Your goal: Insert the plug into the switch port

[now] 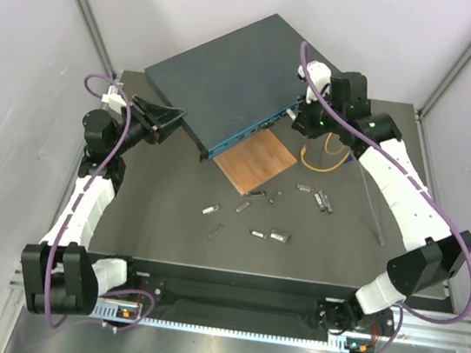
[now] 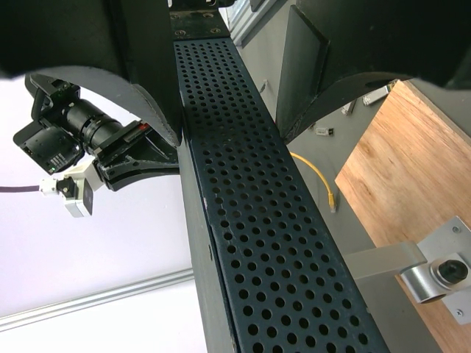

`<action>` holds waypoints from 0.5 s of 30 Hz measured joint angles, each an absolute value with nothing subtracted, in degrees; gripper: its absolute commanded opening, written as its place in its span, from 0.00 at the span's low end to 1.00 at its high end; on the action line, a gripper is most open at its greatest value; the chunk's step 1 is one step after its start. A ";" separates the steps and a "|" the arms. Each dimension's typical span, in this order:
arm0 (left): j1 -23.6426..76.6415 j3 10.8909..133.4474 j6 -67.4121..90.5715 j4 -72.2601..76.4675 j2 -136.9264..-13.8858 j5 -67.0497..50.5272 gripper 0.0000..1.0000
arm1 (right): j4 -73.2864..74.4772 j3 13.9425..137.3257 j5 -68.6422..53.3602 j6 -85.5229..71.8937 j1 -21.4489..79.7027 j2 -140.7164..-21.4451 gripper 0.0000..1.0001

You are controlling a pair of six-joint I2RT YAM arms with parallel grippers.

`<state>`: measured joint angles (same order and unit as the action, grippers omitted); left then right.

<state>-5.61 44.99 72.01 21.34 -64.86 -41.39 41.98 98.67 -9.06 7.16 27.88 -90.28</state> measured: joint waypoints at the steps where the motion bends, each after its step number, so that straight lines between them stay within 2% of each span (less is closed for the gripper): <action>1: -5.61 44.99 72.01 21.34 -64.86 -41.39 0.06 | 41.98 98.67 -9.34 6.98 27.70 -90.30 0.00; 15: -5.61 44.99 71.96 21.34 -64.86 -41.39 0.06 | 39.11 95.55 -13.34 6.11 25.69 -90.11 0.00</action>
